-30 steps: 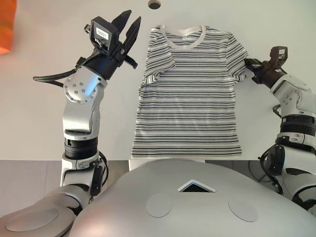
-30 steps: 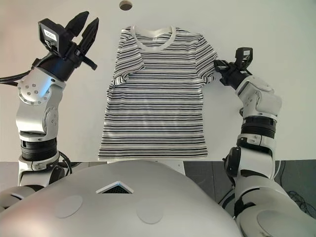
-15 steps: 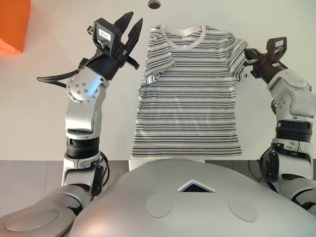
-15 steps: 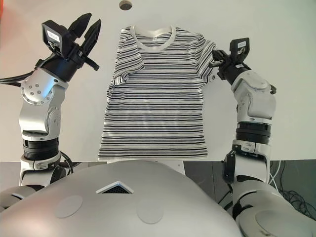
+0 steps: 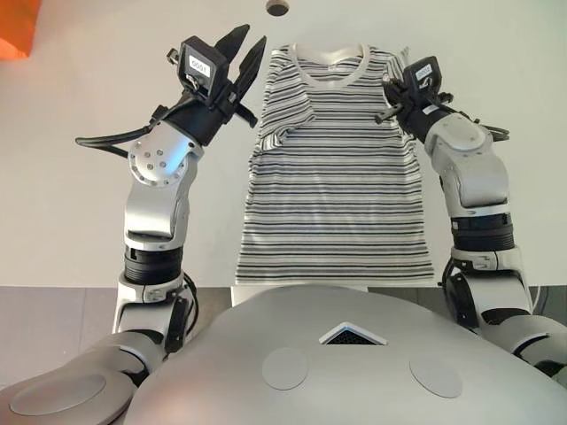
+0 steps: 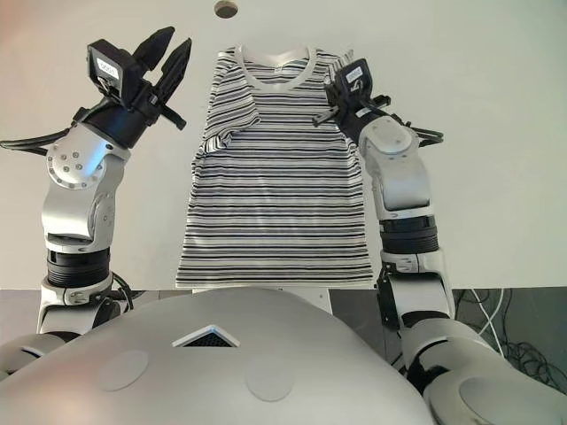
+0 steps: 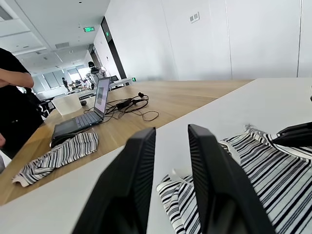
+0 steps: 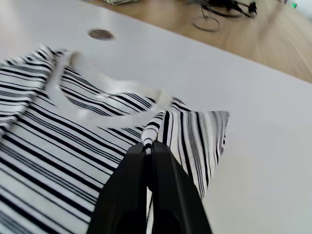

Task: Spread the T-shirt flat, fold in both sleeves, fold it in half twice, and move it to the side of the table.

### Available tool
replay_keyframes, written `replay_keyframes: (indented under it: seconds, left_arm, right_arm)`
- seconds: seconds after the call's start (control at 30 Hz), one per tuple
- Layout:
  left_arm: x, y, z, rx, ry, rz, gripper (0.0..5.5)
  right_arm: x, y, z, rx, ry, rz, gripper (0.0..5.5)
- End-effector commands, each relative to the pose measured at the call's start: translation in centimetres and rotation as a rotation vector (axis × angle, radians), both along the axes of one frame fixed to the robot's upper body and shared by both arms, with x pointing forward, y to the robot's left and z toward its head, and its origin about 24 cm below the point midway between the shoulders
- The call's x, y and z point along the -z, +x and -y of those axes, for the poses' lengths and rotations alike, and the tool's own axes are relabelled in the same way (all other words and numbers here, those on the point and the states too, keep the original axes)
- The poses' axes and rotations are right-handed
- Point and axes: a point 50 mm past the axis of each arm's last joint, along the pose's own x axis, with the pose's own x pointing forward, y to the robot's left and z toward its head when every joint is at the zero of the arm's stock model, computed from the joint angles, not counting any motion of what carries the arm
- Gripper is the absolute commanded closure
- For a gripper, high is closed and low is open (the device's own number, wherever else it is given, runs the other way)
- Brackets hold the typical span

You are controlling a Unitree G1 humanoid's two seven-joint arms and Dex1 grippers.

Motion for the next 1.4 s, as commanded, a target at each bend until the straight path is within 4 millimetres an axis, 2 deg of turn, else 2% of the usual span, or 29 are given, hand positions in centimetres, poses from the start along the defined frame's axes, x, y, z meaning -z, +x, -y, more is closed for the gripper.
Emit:
replay_keyframes:
  seconds: [0.03,0.17,0.27,0.47,0.6,0.67,0.73,0.8,0.83,0.87,0.93,1.03,1.07,1.13,1.2,1.27,1.33,1.4]
  left_arm:
    - [0.3,-0.1,0.2,-0.009,0.000,-0.009,4.26]
    - [0.4,-0.1,0.3,-0.006,-0.004,-0.013,4.26]
    - [0.4,-0.1,0.4,-0.003,-0.004,-0.013,4.26]
    - [0.6,-0.1,0.3,-0.005,0.003,-0.015,4.26]
    - [0.8,0.1,0.0,-0.028,0.050,0.006,4.26]
    - [0.8,-0.1,-0.3,-0.037,0.097,0.036,4.26]
    - [0.9,-0.3,-0.7,-0.039,0.158,0.085,4.26]
    - [0.9,-0.5,-1.3,-0.073,0.237,0.162,4.26]
    - [1.2,-0.9,-2.0,-0.072,0.307,0.210,4.26]
    - [1.4,-1.5,-2.6,-0.059,0.370,0.255,4.26]
    - [2.1,-3.5,-4.0,0.042,0.511,0.289,4.26]
    - [4.6,-8.2,-6.5,0.276,0.783,0.240,4.26]
    - [5.6,-9.9,-7.3,0.375,0.876,0.230,4.26]
    - [7.1,-12.3,-8.7,0.509,0.967,0.174,4.26]
    - [7.9,-14.8,-9.5,0.616,0.985,0.131,4.26]
    - [8.2,-17.0,-10.1,0.740,1.019,0.135,4.10]
    - [8.2,-18.3,-10.4,0.821,1.024,0.151,3.79]
    - [8.1,-18.7,-10.4,0.870,1.030,0.181,3.44]
  right_arm:
    - [-0.4,-0.3,-1.1,-0.055,-0.040,0.014,5.47]
    - [0.2,-0.6,-2.3,-0.132,-0.117,0.013,5.47]
    - [0.8,-0.3,-2.5,-0.132,-0.191,0.032,5.47]
    - [1.7,-0.6,-2.8,-0.161,-0.217,0.015,4.26]
    - [1.2,-2.3,-3.9,-0.281,-0.103,-0.028,4.22]
    - [-0.3,-3.8,-3.9,-0.355,0.022,-0.054,4.22]
    - [-2.9,-5.7,-3.1,-0.422,0.157,-0.060,4.22]
    - [-5.4,-6.8,-1.2,-0.415,0.191,-0.003,4.22]
    - [-6.6,-6.9,0.3,-0.346,0.179,0.071,4.22]
    - [-7.5,-7.0,1.5,-0.301,0.167,0.152,4.22]
    - [-7.2,-8.2,4.5,-0.238,0.060,0.183,4.22]
    - [-4.5,-11.9,9.4,-0.329,-0.242,0.030,4.22]
    - [-3.9,-13.4,10.4,-0.395,-0.327,-0.024,4.22]
    - [-3.2,-15.7,11.0,-0.547,-0.435,-0.105,4.22]
    - [-3.0,-18.1,10.4,-0.751,-0.494,-0.151,4.22]
    - [-3.0,-19.4,10.3,-0.866,-0.573,-0.202,4.20]
    - [-3.1,-20.2,10.4,-0.919,-0.606,-0.244,3.90]
    - [-3.2,-20.8,10.5,-0.949,-0.615,-0.278,3.51]
